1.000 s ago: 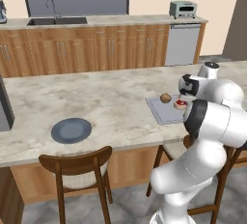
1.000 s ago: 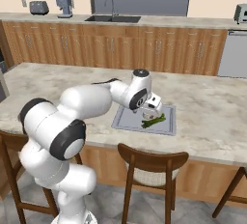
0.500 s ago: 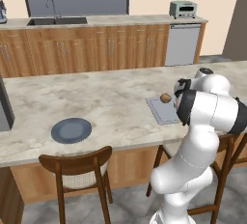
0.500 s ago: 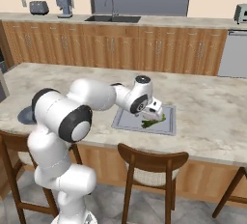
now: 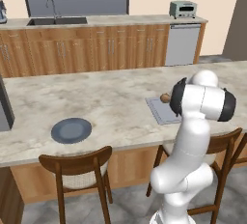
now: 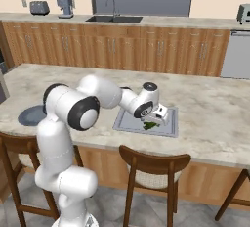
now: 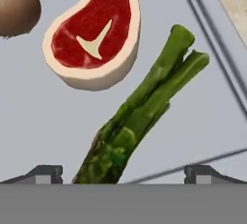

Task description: Create a steak meal by picking up the steak and asparagus from the tray and placing them on the plate. Leave the onion on the tray.

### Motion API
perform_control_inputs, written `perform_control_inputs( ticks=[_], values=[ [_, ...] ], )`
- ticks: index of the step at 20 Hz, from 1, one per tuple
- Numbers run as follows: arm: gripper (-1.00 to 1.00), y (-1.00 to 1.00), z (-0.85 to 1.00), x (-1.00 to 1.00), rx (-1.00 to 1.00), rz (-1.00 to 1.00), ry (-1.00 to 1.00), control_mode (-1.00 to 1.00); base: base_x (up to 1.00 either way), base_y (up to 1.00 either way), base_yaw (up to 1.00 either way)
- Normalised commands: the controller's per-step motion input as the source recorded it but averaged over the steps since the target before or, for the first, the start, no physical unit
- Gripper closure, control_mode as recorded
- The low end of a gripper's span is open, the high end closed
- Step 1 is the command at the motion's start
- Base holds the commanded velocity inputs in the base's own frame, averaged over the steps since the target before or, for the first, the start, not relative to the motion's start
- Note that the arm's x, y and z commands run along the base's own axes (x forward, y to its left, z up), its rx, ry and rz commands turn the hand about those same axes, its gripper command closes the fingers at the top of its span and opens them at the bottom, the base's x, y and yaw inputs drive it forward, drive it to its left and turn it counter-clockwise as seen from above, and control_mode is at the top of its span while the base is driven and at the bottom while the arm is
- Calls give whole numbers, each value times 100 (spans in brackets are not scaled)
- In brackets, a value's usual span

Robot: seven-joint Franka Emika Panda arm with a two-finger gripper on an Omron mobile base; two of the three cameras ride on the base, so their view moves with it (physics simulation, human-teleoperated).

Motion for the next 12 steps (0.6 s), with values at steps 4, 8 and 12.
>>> perform_control_inputs(
  ticks=[4, 8, 12],
  values=[
    [-100, 0, -19, 36, 0, 0, 0, -100, 0, 0, 0],
    [-100, -1, -29, 30, 0, 0, 0, -100, 0, 0, 0],
    [-100, -5, -41, 19, 0, 0, 0, -100, 0, 0, 0]
  ],
)
